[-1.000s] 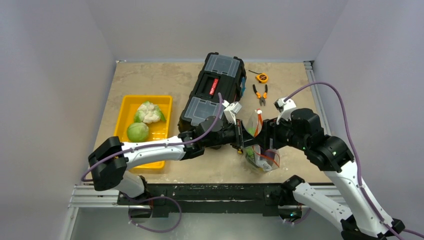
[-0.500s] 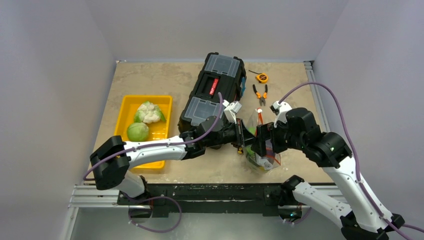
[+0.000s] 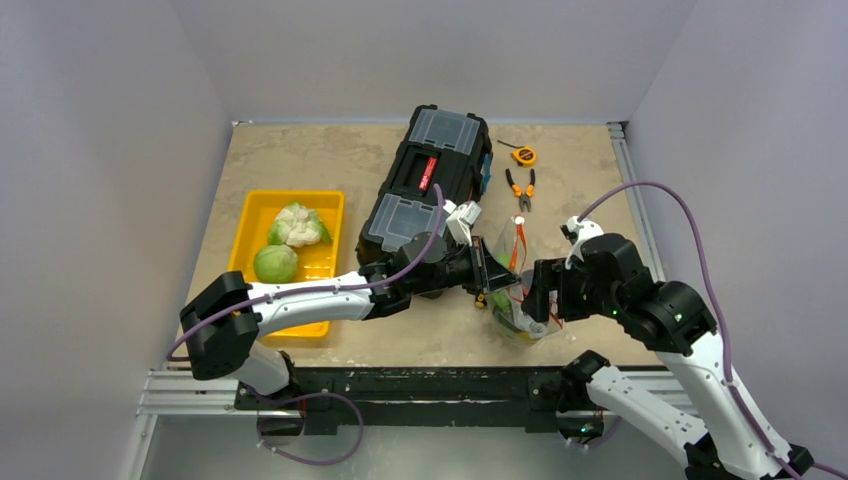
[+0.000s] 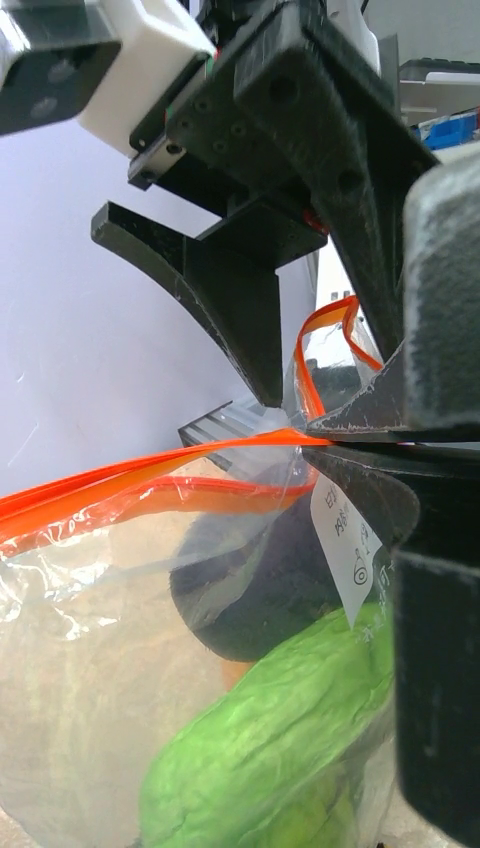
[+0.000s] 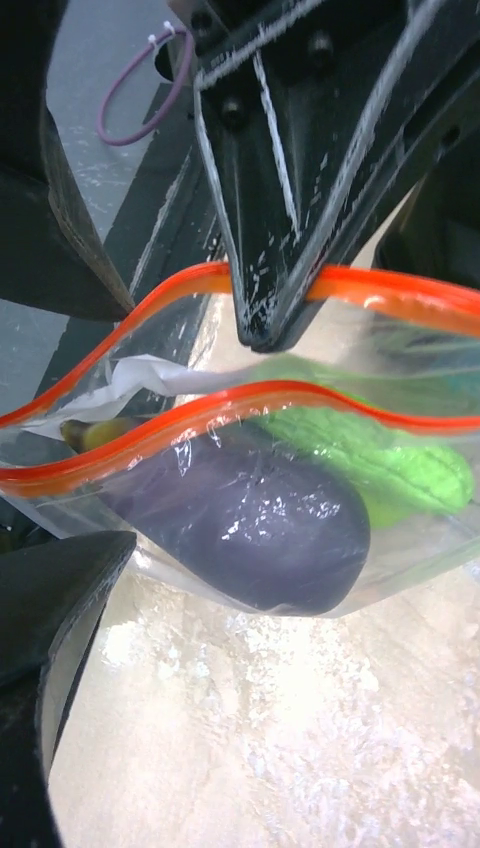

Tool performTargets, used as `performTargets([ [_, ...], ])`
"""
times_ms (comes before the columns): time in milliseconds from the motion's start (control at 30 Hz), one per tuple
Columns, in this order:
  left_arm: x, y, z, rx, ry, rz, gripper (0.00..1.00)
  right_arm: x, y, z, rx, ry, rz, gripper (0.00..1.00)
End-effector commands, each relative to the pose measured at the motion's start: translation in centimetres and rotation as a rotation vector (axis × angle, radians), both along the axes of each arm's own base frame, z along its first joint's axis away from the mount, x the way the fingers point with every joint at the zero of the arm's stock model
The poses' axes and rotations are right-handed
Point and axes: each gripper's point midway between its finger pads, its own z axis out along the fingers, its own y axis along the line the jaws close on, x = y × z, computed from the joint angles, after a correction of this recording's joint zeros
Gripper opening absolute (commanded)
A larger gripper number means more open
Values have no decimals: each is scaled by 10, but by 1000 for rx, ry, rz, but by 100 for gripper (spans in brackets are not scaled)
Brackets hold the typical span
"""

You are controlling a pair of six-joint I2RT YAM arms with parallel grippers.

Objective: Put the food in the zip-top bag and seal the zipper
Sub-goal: Adjust the zipper food storage bag at the center of the board.

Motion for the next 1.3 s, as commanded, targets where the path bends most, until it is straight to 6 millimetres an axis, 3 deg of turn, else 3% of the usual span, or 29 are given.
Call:
performTargets([
  [0,5,1,38,-99,-29,25,0,6,-2,-6,-2,-3,-53,70],
  [133,5,-1,40,-106,-23,24,0,13,7,6,61,-56,-49,53],
  [267,5,-4,45,-123,-22,17,0,20,11,6,85,-100,-41,37],
  [433,1,-8,62,-156,-37,-14,0,24,10,9,72,-131,-36,0],
  [667,-17,-8,102,-233,-94,-91,0,29,11,72,119,-310,27,0],
  [767,-32,-2,120,-256,-129,-120,0,29,17,81,89,-311,103,0],
  [900,-53,15,129,-245,-191,-151,2,26,19,84,46,-298,177,0],
  [967,-62,26,127,-226,-222,-160,12,21,24,88,67,-299,220,0],
  [1067,-70,45,119,-200,-256,-164,42,13,36,90,111,-286,292,0],
  [1100,-73,57,123,-209,-285,-159,48,11,38,88,115,-279,306,0],
  [1267,-84,110,127,-147,-491,-134,58,0,47,84,147,-261,375,0],
])
